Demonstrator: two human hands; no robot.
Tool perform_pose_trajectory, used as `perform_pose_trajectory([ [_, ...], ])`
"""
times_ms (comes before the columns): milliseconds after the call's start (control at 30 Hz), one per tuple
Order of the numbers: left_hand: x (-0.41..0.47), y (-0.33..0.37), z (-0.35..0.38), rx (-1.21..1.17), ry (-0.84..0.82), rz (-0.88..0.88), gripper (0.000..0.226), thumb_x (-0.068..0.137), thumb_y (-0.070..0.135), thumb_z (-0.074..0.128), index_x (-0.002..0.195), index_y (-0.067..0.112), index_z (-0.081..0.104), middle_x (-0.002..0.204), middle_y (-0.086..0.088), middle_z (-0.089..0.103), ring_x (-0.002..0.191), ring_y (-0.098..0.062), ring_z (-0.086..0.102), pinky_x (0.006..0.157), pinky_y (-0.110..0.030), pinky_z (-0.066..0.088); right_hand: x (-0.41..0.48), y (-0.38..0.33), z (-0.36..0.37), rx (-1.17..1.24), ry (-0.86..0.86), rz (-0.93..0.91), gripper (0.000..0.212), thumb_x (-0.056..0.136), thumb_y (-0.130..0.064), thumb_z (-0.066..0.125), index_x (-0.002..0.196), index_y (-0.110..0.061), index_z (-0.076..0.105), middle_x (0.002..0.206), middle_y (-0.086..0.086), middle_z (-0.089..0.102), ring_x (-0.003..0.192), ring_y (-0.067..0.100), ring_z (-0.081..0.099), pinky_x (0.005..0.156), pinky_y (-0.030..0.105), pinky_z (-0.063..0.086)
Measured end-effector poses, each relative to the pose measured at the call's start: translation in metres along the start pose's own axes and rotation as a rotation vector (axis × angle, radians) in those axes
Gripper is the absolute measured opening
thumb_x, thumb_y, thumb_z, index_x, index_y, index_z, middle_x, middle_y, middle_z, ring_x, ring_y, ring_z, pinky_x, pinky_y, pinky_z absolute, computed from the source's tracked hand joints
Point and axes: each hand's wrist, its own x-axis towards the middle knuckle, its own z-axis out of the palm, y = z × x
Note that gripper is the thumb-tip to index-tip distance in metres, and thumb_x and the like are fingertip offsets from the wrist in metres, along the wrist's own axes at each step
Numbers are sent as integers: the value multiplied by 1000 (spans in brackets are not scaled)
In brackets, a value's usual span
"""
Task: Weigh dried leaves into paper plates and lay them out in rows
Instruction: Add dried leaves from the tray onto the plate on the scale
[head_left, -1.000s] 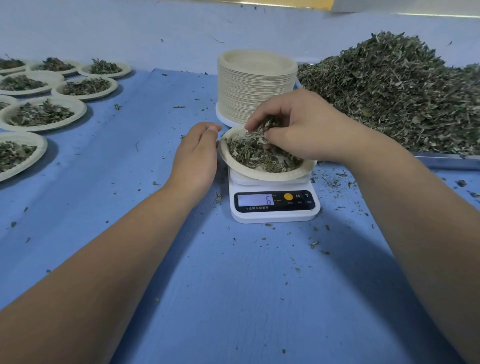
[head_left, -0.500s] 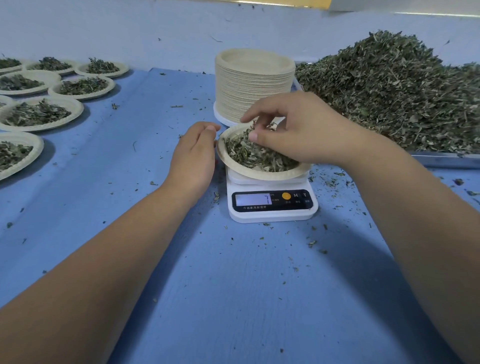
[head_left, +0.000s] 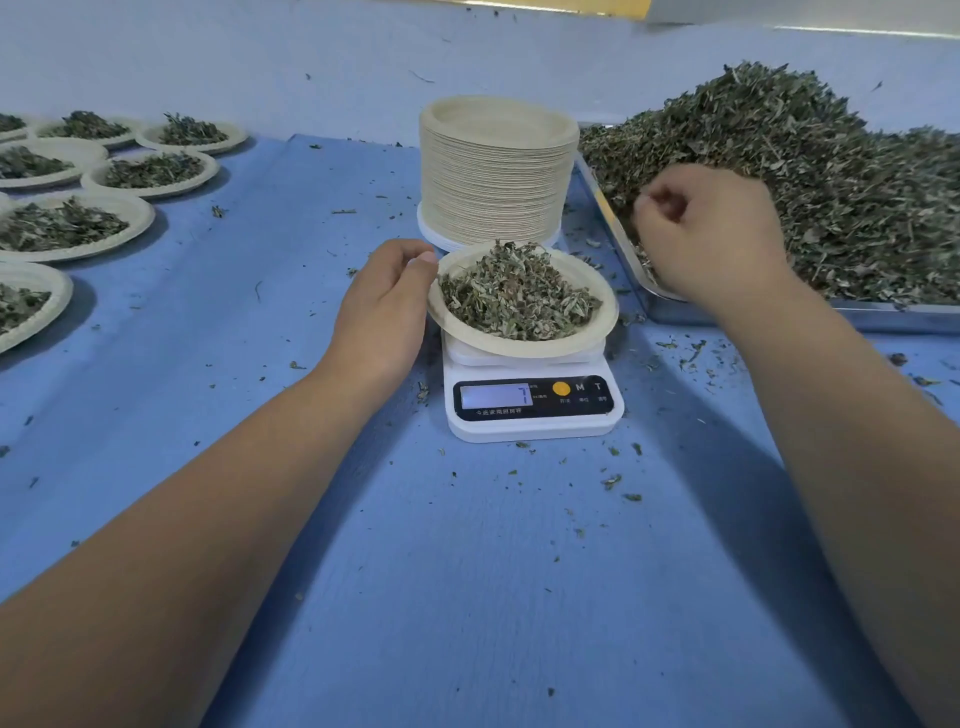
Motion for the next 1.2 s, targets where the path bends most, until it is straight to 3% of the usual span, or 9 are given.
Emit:
perform_pose_trajectory([
  [167,1,-1,0,13,-2,1,20,100,38,43,97,41,63,86,38,63,89,14,58,102,-42,51,-12,31,10,-53,-247,136,26,101,-39,45,97,-25,65,84,2,68,75,22,62,65,32,47],
  [233,1,-1,1,36,5,6,23,104,33,42,98,41,63,84,44,60,85,20,55,99,-36,49,-18,29,14,-64,-254,75,30,104,-35,41,117,-22,65,105,10,69,100,33,63,92,44,50],
  [300,0,-2,1,52,-2,8,26,106,31,40,107,39,65,91,39,63,92,19,55,100,-33,47,-29,22,14,-85,-242,-26,36,107,-32,38,132,-16,58,128,15,62,135,38,45,118,55,24],
  [367,0,-1,0,71,-16,14,29,107,32,39,121,32,65,103,31,62,105,7,57,107,-35,45,-43,15,13,-54,-239,-100,39,109,-34,33,134,-17,56,136,13,61,149,31,30,122,57,5],
  [600,6,-1,0,-83,-111,-149,38,102,50,38,120,29,65,126,6,66,127,-14,57,117,-45,39,-77,-2,8,108,-246,-94,53,107,-54,20,122,-24,60,77,2,67,93,22,65,125,41,-1],
  [833,2,20,4,-592,-61,-387,29,107,23,45,101,7,69,109,-17,76,105,-31,73,104,-55,52,-84,-29,10,227,-294,-112,49,104,-59,28,119,-28,62,86,-8,67,110,5,60,126,39,7],
  [967,16,27,-23,-749,-21,-424,26,106,12,42,111,0,63,125,-22,70,111,-31,71,101,-53,54,-80,-61,11,202,-348,-169,60,92,-68,39,137,-33,57,144,-5,56,150,14,26,124,35,12],
  [1067,24,30,-51,-857,45,-428,22,106,10,38,107,7,60,117,-19,68,103,-32,70,96,-51,57,-71,-87,23,164,-427,-254,60,91,-68,52,142,-36,51,153,-6,47,154,15,17,124,35,8],
  [1200,41,22,-90,-916,173,-442,28,106,8,31,126,13,51,118,-16,59,98,-31,65,96,-50,53,-55,-126,52,135,-435,-305,56,87,-69,59,133,-37,59,139,1,60,141,24,41,108,38,37],
])
